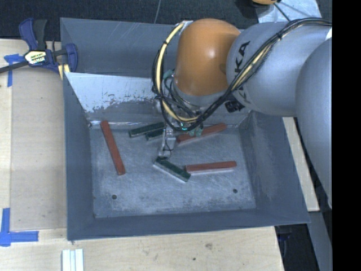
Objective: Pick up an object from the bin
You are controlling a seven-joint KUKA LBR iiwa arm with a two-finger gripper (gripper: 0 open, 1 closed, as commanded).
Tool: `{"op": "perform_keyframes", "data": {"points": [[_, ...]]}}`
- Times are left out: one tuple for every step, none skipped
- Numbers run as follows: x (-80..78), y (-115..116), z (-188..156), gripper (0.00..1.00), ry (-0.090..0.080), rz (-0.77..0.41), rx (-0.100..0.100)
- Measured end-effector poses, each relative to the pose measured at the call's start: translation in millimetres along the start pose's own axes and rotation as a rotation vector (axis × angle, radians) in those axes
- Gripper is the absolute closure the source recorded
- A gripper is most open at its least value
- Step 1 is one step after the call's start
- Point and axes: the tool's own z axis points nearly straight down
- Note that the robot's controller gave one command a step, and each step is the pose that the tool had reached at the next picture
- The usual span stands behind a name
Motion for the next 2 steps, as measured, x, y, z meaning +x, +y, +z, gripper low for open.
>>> {"op": "perform_keyframes", "data": {"points": [[-1.9, 0, -5, 0.0, -0.008, 0.002, -0.001], [-12.9, -19, 47, 0.0, -0.015, 0.024, -0.002]]}}
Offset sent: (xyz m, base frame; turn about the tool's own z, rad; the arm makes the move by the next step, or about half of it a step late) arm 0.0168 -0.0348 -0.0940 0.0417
